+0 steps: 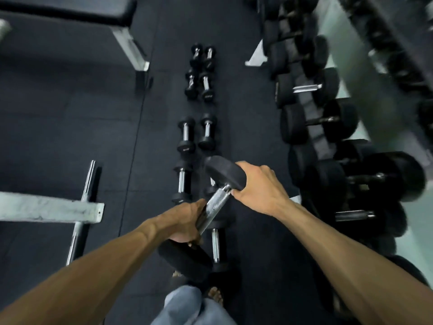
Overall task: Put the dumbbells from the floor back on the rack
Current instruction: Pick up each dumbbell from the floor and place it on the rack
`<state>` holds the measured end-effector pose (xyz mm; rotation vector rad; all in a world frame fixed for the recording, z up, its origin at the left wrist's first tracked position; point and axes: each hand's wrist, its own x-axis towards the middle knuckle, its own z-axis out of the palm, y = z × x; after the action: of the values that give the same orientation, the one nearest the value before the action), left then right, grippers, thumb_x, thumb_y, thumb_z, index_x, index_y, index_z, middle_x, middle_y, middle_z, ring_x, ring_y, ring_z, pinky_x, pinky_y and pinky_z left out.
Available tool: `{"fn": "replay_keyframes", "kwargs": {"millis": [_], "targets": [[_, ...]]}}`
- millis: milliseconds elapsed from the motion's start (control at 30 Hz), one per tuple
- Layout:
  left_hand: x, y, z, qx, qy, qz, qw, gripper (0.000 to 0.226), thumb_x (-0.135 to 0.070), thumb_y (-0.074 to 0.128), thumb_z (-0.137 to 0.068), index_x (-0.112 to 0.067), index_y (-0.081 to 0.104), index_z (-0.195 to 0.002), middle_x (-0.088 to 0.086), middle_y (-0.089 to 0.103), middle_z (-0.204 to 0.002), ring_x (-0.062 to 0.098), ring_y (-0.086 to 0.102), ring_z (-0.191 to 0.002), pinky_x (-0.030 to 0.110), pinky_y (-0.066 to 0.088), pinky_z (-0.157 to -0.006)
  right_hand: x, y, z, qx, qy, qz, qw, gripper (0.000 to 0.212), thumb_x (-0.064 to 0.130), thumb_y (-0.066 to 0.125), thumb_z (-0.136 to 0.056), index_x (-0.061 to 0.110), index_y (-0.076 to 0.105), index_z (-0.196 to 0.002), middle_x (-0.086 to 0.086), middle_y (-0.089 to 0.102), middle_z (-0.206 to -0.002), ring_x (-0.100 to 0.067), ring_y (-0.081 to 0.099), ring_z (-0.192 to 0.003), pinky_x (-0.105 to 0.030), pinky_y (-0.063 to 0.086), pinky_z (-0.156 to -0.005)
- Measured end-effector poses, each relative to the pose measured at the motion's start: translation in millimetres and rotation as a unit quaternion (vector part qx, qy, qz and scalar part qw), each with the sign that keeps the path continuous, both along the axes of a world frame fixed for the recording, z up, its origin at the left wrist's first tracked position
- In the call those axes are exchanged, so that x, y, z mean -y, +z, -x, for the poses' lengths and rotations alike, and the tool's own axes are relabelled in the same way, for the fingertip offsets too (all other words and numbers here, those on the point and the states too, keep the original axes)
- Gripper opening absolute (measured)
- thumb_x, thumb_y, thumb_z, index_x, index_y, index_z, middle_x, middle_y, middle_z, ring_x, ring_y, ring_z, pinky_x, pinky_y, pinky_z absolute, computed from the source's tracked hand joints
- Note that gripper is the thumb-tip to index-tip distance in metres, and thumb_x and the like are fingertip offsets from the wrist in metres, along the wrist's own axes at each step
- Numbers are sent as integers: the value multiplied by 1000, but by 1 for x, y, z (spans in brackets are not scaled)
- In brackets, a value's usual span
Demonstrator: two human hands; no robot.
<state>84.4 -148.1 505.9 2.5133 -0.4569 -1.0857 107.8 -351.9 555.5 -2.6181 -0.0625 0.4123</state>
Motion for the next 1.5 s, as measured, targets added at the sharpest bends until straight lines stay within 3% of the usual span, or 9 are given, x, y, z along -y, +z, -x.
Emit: {"fn": "replay_keyframes", "kwargs": {"millis": [100, 200, 333, 567, 700, 800, 933, 1267, 1500], "targets": [[33, 36, -11, 18, -46, 9, 999, 52, -25, 79, -69, -24, 34, -95, -3, 53, -86, 21, 55, -77, 30, 40, -61, 34, 38, 9, 17, -51, 4, 999, 45, 25, 75, -78, 28, 59, -119, 12, 65, -78, -17, 67, -80, -29, 56, -74], [72, 64, -17, 32, -95, 18, 995, 54, -27, 80, -68, -22, 37, -101, -3, 56, -89, 21, 56, -80, 29, 41, -61, 70, 66, 23, 42, -85, 14, 995, 51, 28, 76, -77, 27, 58, -124, 7, 71, -86, -18, 68, -83, -30, 56, -79], [135, 100, -15, 42, -143, 9, 989, 73, -28, 80, -72, -14, 37, -130, 6, 61, -115, 22, 58, -95, 24, 39, -67, 129, 96, 41, 73, -116, 35, 990, 54, 33, 74, -73, 30, 58, -124, 1, 74, -97, -25, 68, -95, -35, 55, -85], [273, 144, 3, 78, -193, 24, 978, 53, -31, 83, -64, -28, 39, -92, -6, 59, -87, 15, 58, -77, 25, 44, -62, 266, 152, 87, 77, -162, 36, 983, 55, 34, 75, -71, 27, 59, -123, -1, 73, -96, -24, 68, -92, -37, 57, -82], [363, 164, 28, 71, -223, 41, 971, 62, -28, 84, -63, -24, 42, -108, -13, 53, -82, 8, 55, -72, 19, 42, -58, 352, 179, 123, 69, -180, 35, 981, 47, 31, 75, -70, 28, 61, -114, 4, 71, -90, -18, 68, -82, -35, 58, -74], [431, 180, 48, 75, -239, 54, 967, 70, -27, 83, -64, -19, 42, -120, -11, 55, -90, 11, 56, -80, 22, 46, -65, 414, 201, 150, 67, -198, 44, 977, 37, 28, 74, -71, 28, 62, -106, 8, 69, -82, -14, 67, -75, -33, 58, -68], [521, 198, 73, 105, -303, 70, 945, 58, -27, 82, -65, -20, 41, -105, -1, 58, -100, 15, 55, -84, 25, 46, -69, 491, 225, 190, 70, -235, 77, 966, 43, 29, 75, -76, 20, 62, -116, 1, 71, -92, -18, 67, -84, -32, 56, -78], [675, 168, 129, 51, -381, 98, 918, 80, -28, 84, -64, -14, 43, -132, 4, 58, -127, 21, 57, -111, 35, 49, -94, 617, 210, 277, 42, -324, 97, 940, 46, 26, 75, -77, 20, 61, -119, -2, 65, -94, -23, 63, -85, -34, 54, -77], [714, 135, 147, 39, -387, 58, 920, 79, -26, 82, -69, -15, 39, -135, 7, 57, -128, 22, 57, -111, 30, 49, -90, 658, 167, 289, 17, -336, 87, 938, 47, 27, 75, -77, 21, 58, -120, -4, 68, -94, -26, 65, -85, -38, 56, -77]]}}
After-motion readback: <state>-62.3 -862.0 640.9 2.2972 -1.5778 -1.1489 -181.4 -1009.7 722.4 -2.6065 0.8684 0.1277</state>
